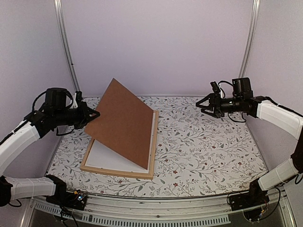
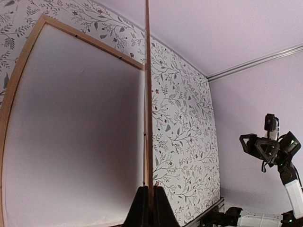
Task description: Put the photo into the frame
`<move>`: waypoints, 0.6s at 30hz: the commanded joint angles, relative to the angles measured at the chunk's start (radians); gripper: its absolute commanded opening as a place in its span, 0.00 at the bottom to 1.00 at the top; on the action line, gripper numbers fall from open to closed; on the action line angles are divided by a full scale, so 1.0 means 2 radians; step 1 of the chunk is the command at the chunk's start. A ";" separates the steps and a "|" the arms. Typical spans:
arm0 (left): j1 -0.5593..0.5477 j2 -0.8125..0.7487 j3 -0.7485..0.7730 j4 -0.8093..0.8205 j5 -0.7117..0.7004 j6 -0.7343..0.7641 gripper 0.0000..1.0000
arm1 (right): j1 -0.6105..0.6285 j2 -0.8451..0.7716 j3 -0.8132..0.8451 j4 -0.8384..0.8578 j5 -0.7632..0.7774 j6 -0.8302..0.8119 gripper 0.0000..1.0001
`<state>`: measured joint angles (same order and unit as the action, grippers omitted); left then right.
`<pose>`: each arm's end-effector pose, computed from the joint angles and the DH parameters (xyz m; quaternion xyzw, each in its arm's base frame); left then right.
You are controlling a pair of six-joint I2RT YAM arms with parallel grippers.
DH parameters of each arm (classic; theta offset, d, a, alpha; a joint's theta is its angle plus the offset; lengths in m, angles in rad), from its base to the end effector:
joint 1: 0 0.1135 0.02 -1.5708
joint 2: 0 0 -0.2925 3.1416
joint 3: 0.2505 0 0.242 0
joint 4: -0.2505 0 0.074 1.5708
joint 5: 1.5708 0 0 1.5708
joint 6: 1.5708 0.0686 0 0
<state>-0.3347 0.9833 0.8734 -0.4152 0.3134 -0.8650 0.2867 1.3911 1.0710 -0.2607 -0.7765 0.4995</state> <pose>0.1989 -0.0916 0.3211 -0.1491 0.8463 -0.3900 0.3308 0.2856 0.1343 0.3170 -0.0923 0.8290 0.4761 0.2785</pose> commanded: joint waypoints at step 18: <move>0.008 -0.009 -0.013 0.043 0.019 0.017 0.00 | -0.002 0.009 -0.012 0.015 -0.002 -0.005 0.72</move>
<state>-0.3313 0.9810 0.8494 -0.4198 0.3328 -0.8429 0.2867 1.3979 1.0554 -0.2527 -0.7765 0.4995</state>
